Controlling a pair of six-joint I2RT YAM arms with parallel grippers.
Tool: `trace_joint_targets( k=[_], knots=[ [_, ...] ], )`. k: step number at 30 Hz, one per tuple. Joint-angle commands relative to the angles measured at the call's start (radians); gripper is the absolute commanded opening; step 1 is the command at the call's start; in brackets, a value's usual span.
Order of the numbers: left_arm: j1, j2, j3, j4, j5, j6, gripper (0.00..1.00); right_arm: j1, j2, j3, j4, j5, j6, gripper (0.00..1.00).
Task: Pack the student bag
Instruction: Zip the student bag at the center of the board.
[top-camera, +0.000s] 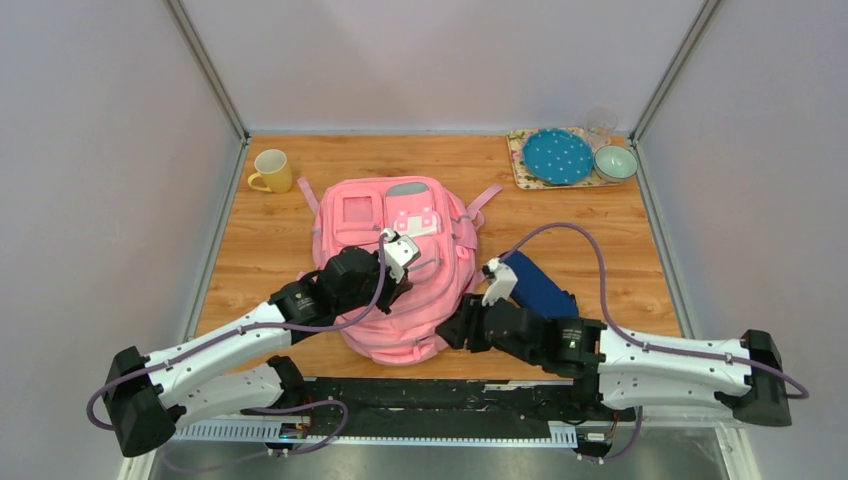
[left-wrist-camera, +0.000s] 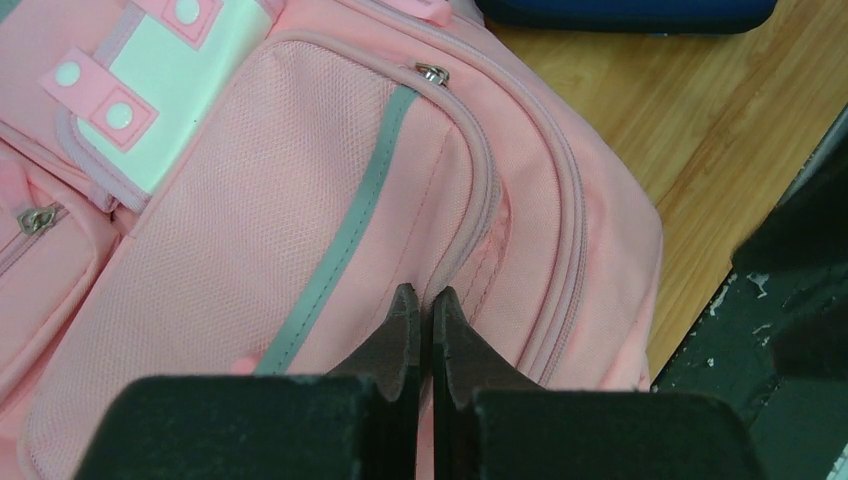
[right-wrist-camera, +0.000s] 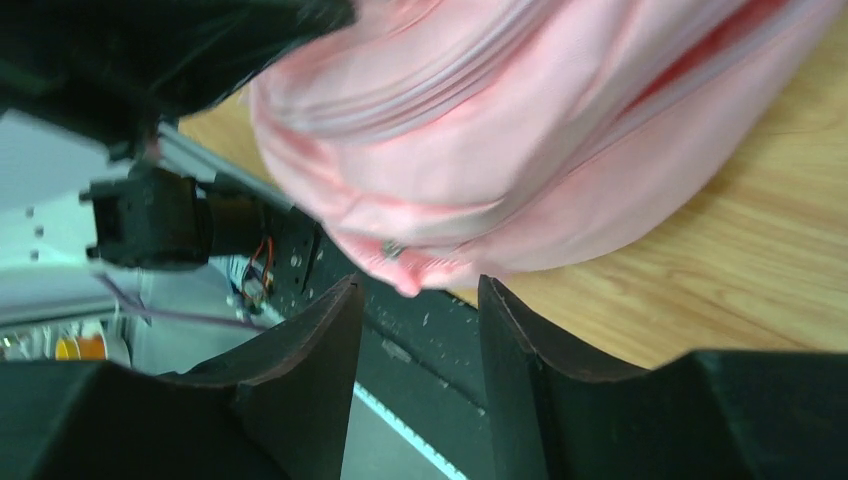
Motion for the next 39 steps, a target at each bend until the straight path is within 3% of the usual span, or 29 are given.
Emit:
trace_joint_targets(
  k=[1,9,29,39],
  knots=[
    [0.011,-0.015,0.017,-0.004,-0.066,-0.028,0.0,0.167,0.089,0.104,0.0,0.167,-0.016,0.48],
    [0.011,-0.015,0.023,-0.021,-0.077,-0.026,0.0,0.293,0.312,0.204,-0.055,0.236,0.074,0.5],
    [0.011,-0.02,0.023,-0.026,-0.083,-0.055,0.0,0.277,0.504,0.285,-0.001,0.256,0.005,0.37],
    [0.011,-0.009,0.04,-0.03,-0.083,-0.051,0.0,0.31,0.656,0.469,-0.263,0.346,0.027,0.35]
  ],
)
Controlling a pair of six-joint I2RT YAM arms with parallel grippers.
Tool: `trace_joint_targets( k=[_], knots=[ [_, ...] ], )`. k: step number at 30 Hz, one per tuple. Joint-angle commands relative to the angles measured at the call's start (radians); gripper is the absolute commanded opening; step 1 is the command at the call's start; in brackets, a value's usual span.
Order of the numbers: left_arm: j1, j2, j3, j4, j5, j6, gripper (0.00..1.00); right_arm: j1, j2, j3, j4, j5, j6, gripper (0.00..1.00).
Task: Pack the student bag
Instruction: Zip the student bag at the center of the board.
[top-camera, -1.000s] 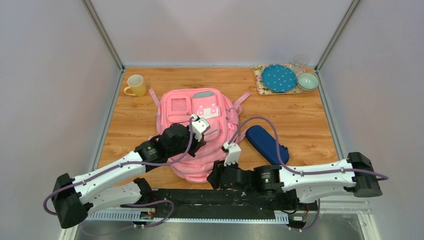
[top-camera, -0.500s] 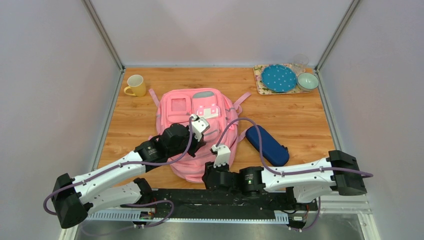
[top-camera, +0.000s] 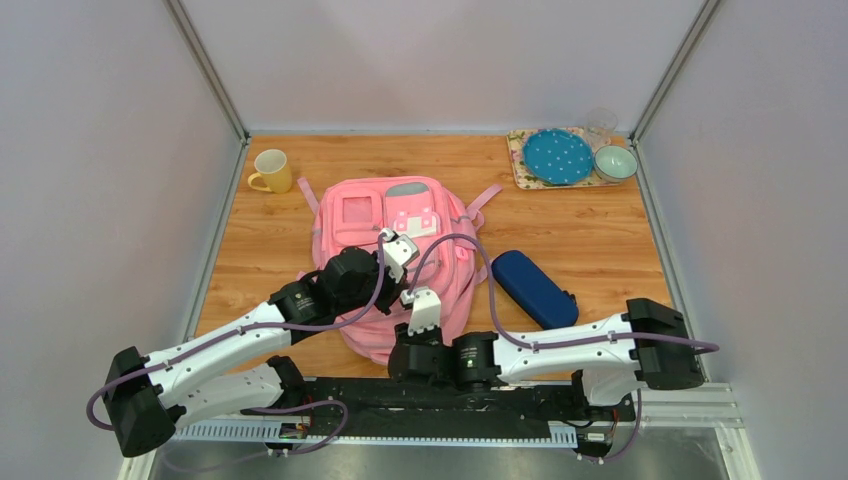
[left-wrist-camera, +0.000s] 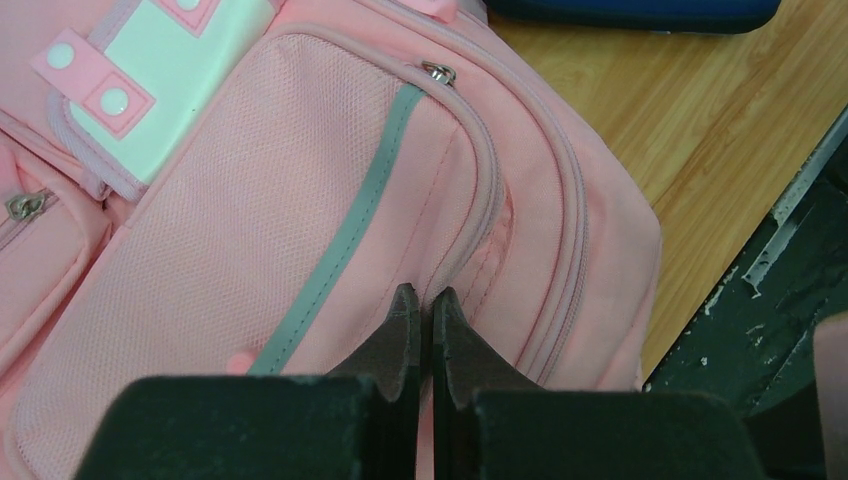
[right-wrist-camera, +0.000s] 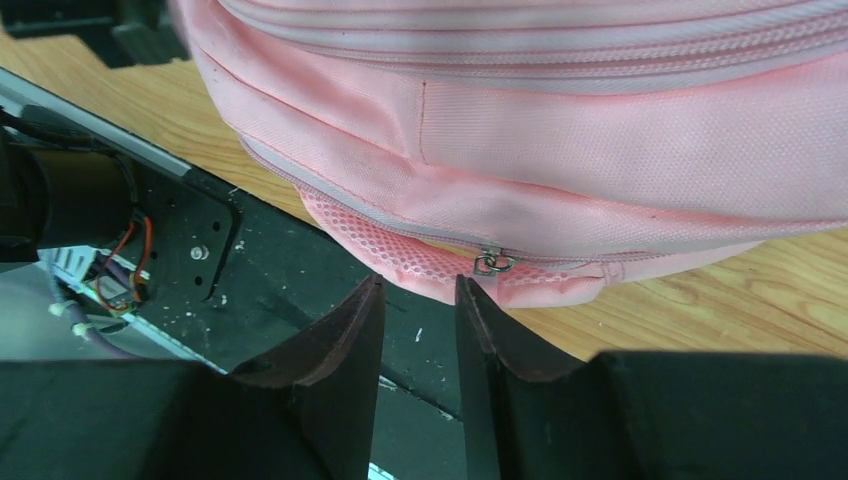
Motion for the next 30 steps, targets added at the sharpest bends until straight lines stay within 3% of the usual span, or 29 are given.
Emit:
trace_joint_targets(
  k=[1,8,22,25,30],
  knots=[
    [0.011,-0.006,0.04,-0.017,-0.077,-0.024,0.0,0.02,0.065,0.1,-0.162,0.104,0.03,0.36],
    [0.011,-0.006,0.037,-0.021,-0.082,-0.024,0.0,0.043,0.148,0.193,-0.298,0.164,0.059,0.37],
    [0.012,-0.001,0.039,-0.021,-0.075,-0.031,0.0,0.043,0.206,0.216,-0.334,0.182,0.078,0.37],
    [0.012,-0.004,0.037,-0.021,-0.075,-0.033,0.0,0.043,0.217,0.216,-0.32,0.182,0.066,0.33],
    [0.012,-0.006,0.04,-0.024,-0.08,-0.031,0.0,0.041,0.232,0.228,-0.343,0.208,0.075,0.18]
  ],
)
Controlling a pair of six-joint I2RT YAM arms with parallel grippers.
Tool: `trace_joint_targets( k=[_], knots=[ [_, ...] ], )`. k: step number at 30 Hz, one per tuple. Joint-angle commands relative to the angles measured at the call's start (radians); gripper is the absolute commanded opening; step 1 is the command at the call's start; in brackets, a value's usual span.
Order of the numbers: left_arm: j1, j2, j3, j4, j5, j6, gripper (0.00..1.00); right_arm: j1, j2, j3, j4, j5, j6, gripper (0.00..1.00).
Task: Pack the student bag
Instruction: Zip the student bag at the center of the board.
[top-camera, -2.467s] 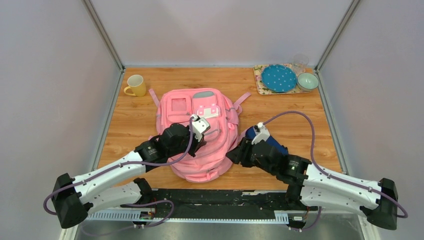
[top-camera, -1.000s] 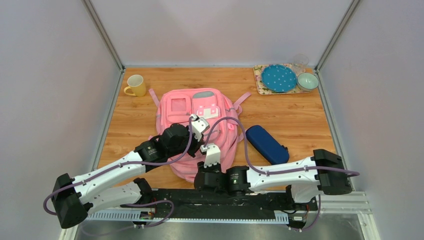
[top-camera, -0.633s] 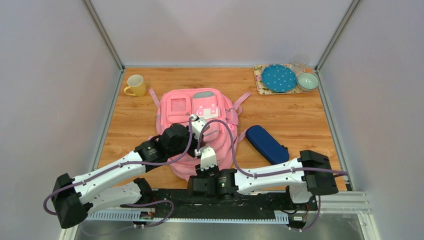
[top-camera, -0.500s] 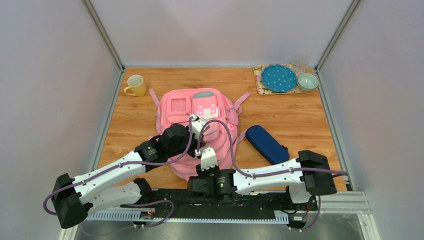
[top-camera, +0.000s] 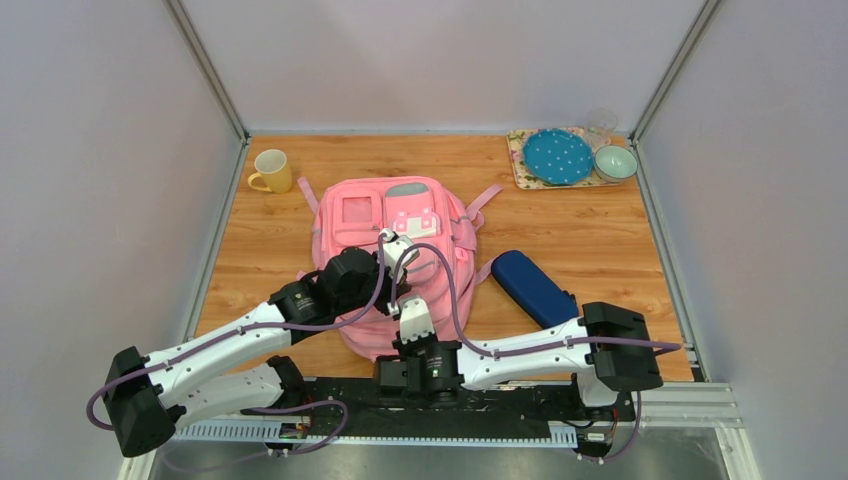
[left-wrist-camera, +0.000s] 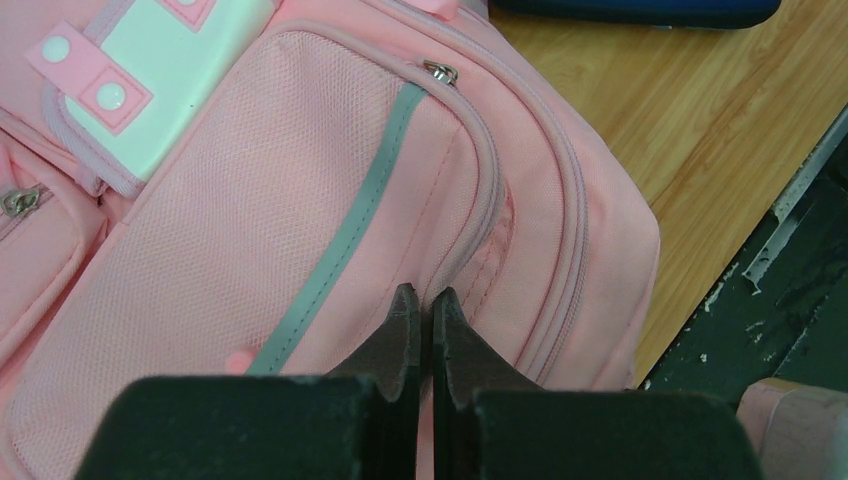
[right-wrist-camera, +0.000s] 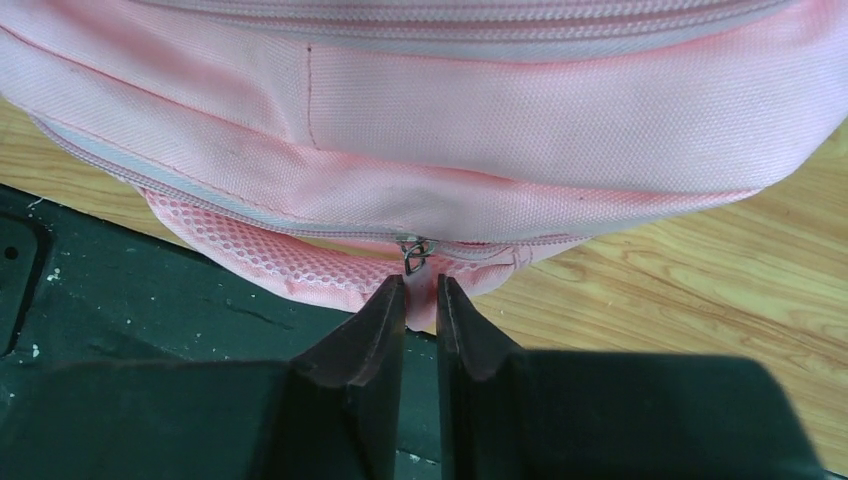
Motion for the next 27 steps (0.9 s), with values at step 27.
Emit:
trace_joint_targets(
  k=[27],
  knots=[
    [0.012,-0.037,0.007,-0.036,-0.086,-0.02,0.0,-0.127,-0.465,-0.435,0.468,-0.172,-0.138,0.0]
  ],
)
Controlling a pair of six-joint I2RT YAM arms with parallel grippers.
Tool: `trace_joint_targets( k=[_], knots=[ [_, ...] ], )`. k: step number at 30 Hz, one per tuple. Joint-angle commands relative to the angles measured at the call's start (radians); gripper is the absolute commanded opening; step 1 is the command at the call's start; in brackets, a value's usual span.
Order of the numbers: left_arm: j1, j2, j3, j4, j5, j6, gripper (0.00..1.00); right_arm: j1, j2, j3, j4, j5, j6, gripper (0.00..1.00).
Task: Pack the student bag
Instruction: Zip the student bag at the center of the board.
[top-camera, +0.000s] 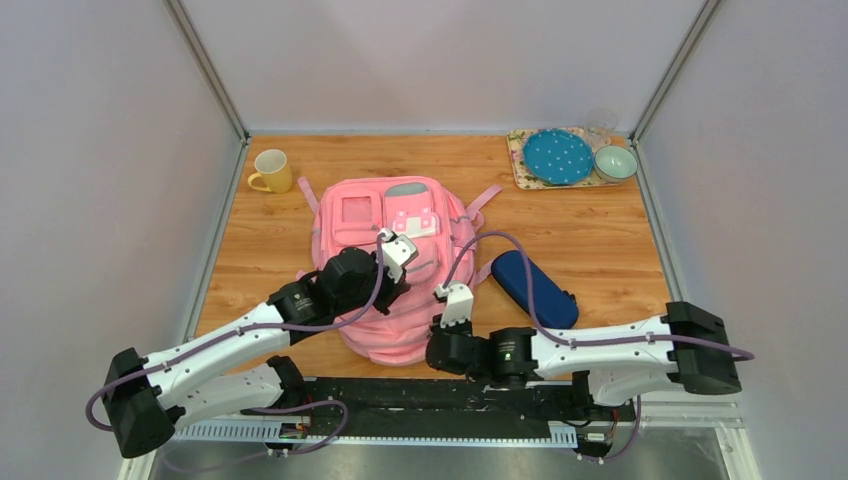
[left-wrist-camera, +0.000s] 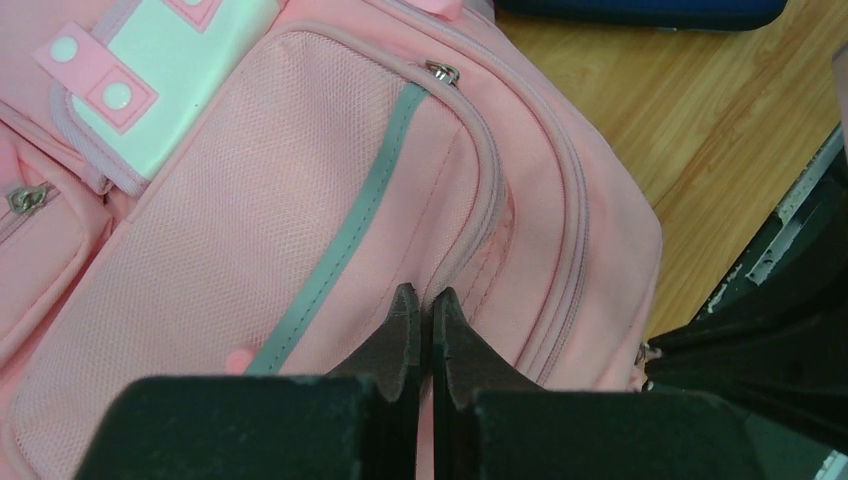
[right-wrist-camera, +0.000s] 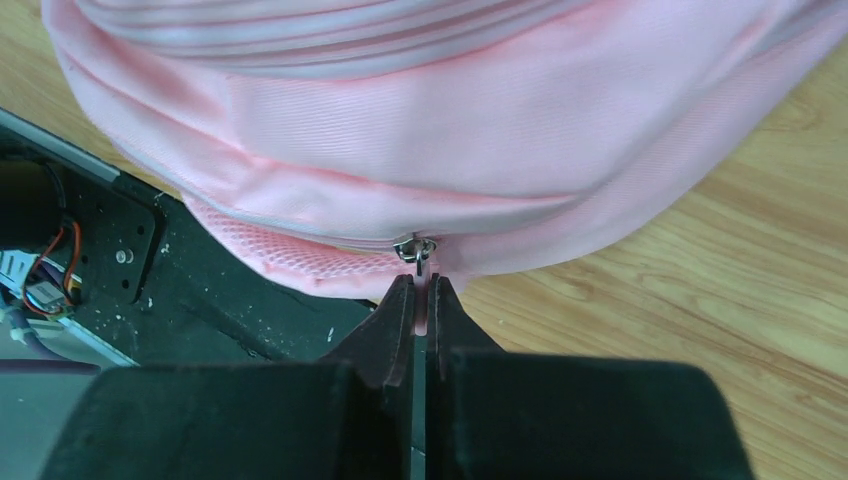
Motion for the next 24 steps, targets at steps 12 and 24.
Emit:
trace_joint_targets(
  k=[12,24],
  knots=[
    [0.011,-0.062,-0.024,-0.065,-0.027,-0.005,0.0,-0.182,-0.305,-0.231,0.1,-0.085,-0.092,0.0],
    [0.012,-0.191,-0.087,-0.163,0.051,0.002,0.0,-0.263,-0.42,-0.301,0.218,-0.187,-0.328,0.0]
  ],
)
